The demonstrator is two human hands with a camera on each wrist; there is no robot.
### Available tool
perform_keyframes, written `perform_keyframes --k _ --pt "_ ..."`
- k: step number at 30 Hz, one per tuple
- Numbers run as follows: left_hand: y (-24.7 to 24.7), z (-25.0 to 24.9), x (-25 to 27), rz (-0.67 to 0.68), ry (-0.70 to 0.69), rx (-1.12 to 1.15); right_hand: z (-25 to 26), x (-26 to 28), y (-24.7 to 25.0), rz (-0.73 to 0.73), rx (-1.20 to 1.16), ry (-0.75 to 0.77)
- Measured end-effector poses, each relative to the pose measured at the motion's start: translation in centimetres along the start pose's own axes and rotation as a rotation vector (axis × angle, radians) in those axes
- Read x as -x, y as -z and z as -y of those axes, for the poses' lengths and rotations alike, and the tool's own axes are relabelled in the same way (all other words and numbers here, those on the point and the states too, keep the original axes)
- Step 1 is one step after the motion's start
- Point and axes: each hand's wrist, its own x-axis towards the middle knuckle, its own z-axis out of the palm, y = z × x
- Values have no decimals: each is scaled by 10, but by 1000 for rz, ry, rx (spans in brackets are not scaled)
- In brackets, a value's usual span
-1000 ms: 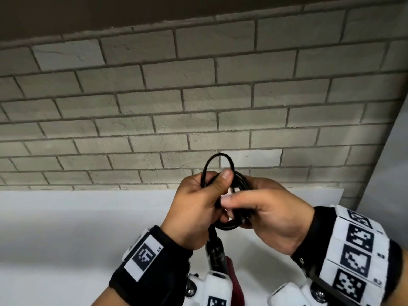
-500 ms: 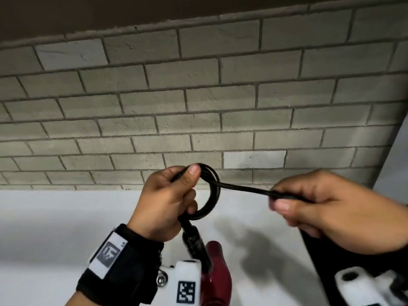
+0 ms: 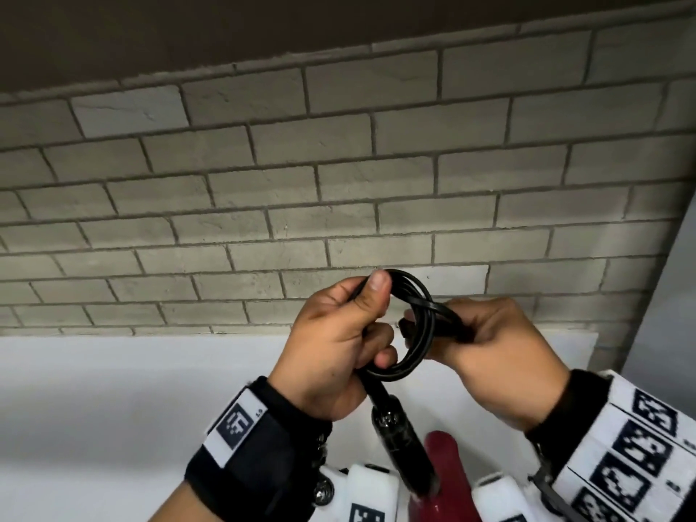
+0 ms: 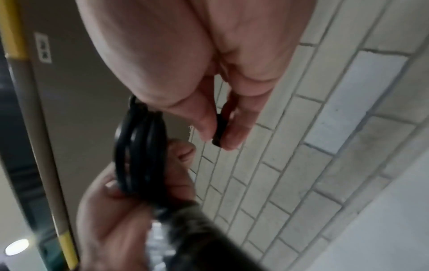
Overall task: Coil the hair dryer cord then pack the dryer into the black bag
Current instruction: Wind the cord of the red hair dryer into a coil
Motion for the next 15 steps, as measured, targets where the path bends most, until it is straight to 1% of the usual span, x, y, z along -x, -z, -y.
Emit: perform_keyframes --k 2,4,5,6,8,10,11,13,15 --pt "2 -1 -2 -29 -12 -16 6 5 -3 25 -273 -14" --pt "3 1 -4 -40 -15 -51 11 12 -6 106 -473 -16" --pt "4 2 -4 -40 -10 -76 13 14 -9 131 -520 -12" --pt "4 4 -4 -40 -1 -101 14 15 -12 118 -529 -12" --pt "3 7 -4 -13 14 -139 14 15 -17 44 -530 -29" --pt "4 9 -4 12 28 -133 14 14 -22 2 -602 -55" --pt "5 10 -4 18 37 -118 15 14 -23 23 -649 -72" --pt "7 9 -3 20 48 -87 16 12 -22 122 -737 -111" --pt "6 8 -1 33 26 -78 21 10 -21 197 -774 -195"
